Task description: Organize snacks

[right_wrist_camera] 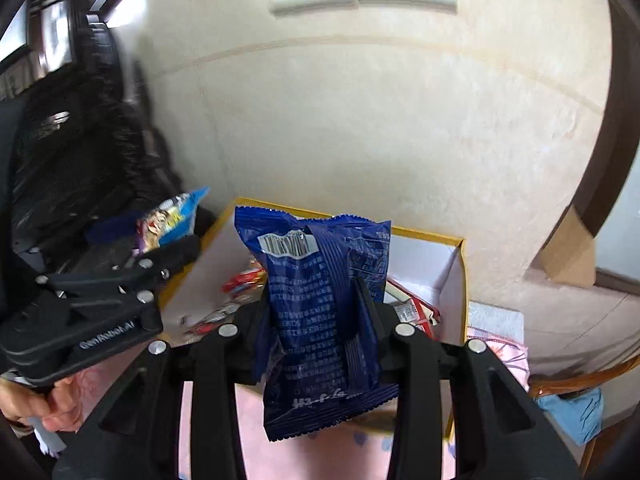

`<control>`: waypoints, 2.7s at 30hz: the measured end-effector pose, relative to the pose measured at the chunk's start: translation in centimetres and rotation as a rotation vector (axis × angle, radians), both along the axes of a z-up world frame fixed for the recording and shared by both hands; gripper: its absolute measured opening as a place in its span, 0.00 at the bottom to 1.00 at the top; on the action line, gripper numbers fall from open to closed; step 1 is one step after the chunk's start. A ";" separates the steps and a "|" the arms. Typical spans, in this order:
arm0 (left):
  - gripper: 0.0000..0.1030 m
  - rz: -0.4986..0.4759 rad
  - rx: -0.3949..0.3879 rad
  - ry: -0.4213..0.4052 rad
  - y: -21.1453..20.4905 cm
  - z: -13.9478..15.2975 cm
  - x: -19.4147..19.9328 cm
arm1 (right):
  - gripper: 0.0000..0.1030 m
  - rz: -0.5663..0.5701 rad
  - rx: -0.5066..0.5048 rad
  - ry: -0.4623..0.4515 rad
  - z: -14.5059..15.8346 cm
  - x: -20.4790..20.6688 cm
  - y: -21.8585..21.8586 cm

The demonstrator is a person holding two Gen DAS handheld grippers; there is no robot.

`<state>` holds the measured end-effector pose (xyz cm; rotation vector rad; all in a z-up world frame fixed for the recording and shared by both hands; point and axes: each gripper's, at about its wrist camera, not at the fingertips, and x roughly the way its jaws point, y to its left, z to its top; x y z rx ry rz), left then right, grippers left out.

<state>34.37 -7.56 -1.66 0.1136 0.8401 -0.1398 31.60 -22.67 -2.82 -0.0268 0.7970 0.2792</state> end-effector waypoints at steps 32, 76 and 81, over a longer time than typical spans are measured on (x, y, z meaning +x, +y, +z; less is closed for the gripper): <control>0.98 0.110 0.002 0.050 4.8 4.0 -15.6 | 0.99 -0.345 0.014 0.065 5.8 -15.3 -2.8; 0.98 0.120 0.017 -0.067 6.4 9.4 -28.2 | 0.99 -0.360 -0.089 0.036 6.9 -28.9 2.6; 0.98 0.119 0.025 -0.064 6.3 9.2 -28.2 | 0.99 -0.361 -0.088 0.036 7.0 -29.0 2.6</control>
